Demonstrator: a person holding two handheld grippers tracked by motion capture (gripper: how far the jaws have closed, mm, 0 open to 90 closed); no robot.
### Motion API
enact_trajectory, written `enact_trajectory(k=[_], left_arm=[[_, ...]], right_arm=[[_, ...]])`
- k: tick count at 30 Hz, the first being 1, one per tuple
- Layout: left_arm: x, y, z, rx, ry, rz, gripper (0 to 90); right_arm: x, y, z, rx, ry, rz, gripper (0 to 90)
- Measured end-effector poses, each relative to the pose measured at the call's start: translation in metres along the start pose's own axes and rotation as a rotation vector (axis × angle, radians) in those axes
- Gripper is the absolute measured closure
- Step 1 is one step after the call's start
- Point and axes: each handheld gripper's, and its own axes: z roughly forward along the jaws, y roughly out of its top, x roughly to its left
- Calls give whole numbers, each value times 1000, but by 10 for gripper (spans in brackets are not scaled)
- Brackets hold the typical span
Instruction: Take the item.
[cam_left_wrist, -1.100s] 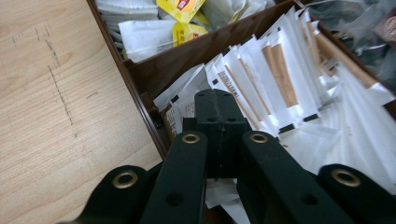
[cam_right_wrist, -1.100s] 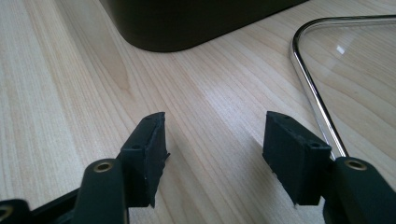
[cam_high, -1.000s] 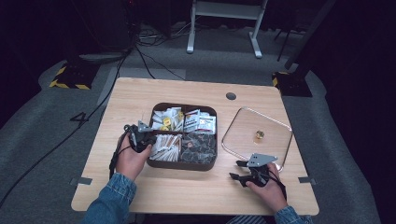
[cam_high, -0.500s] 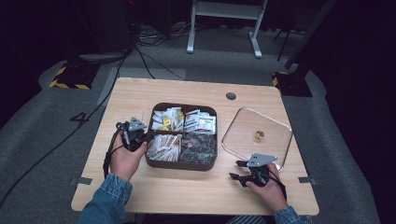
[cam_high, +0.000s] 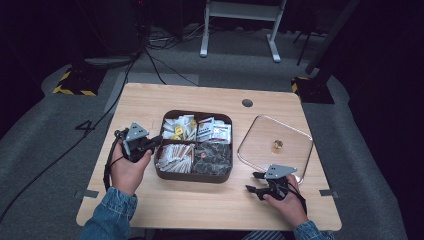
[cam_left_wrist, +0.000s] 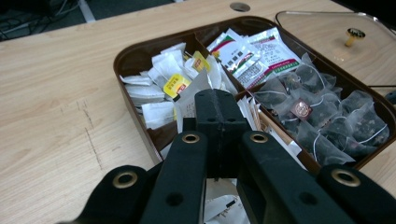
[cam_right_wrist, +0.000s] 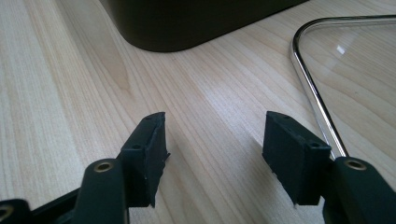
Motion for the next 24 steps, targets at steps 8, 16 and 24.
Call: enact_trajectory(k=[8,16,24], left_arm=[[7,-1,-11,-40,24,-14,900],[20,-8,-23,-50,68,-46,900],[32,-16,-35,-46,125,-66,900]], right_arm=[[0,0,0,1,0,2,399],[0,0,0,0,1,2,399],[-2,1,1,1,8,0,400]])
